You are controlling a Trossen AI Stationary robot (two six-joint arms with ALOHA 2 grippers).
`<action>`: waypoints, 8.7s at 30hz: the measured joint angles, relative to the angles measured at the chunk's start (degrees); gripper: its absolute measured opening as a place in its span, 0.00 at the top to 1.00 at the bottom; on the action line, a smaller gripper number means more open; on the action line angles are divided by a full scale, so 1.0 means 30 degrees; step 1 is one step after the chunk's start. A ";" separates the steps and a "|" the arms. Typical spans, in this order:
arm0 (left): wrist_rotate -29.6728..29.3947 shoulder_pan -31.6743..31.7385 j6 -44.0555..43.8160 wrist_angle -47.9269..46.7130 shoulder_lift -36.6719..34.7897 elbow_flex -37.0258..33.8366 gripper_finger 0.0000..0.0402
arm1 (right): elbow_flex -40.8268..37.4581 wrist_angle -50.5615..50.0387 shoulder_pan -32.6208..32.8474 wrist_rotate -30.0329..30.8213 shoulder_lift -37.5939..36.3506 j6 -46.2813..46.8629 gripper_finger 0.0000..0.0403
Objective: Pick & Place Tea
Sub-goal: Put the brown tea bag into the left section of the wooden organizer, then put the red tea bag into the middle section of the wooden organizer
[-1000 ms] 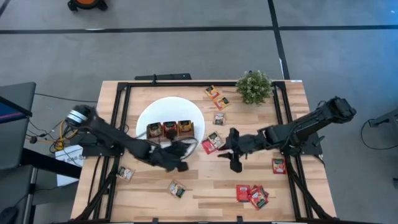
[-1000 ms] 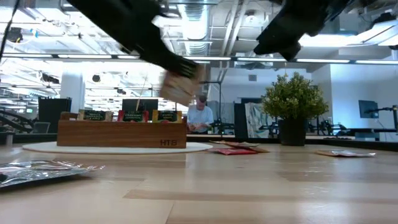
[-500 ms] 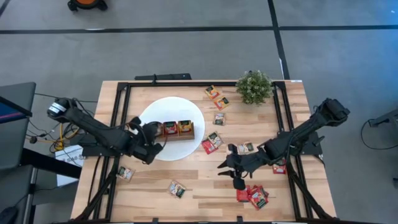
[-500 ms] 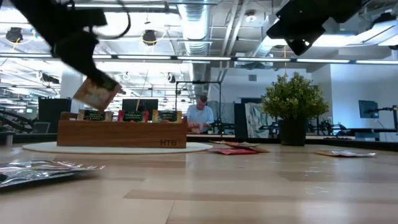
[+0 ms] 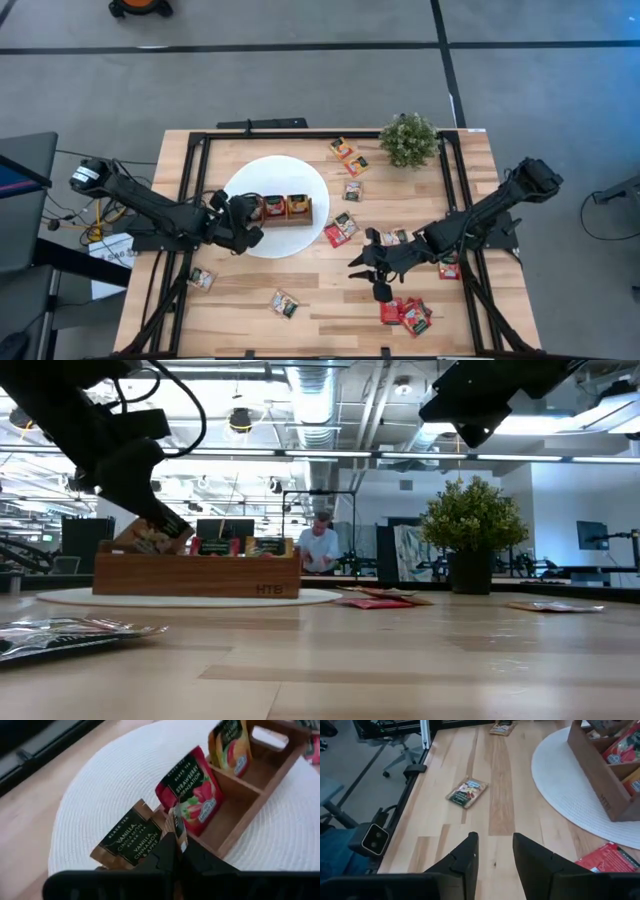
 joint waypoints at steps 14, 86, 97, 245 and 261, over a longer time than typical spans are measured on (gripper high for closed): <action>-0.0884 0.0395 0.1002 0.1321 -0.0845 -0.0744 1.00 | 0.0000 -0.0020 0.0058 -0.0072 0.0000 -0.0022 0.72; 0.2461 -0.1989 1.4095 2.4330 0.8583 -0.0925 0.88 | -0.2350 -0.4874 0.9975 -0.7058 -0.0182 2.4932 0.54; 0.2665 -0.1984 1.4108 2.4333 0.8583 -0.0925 0.88 | -0.6478 0.1361 1.0165 -0.6187 -0.0175 2.9794 0.62; 0.6690 -0.0503 1.4992 2.1240 1.5513 0.7854 1.00 | 0.2402 -1.1076 0.1484 0.1278 0.2448 0.7297 1.00; 0.6301 -0.0503 1.4020 2.0275 1.5089 0.7854 1.00 | 0.2073 -0.7922 0.1390 0.4944 0.2559 0.8010 0.75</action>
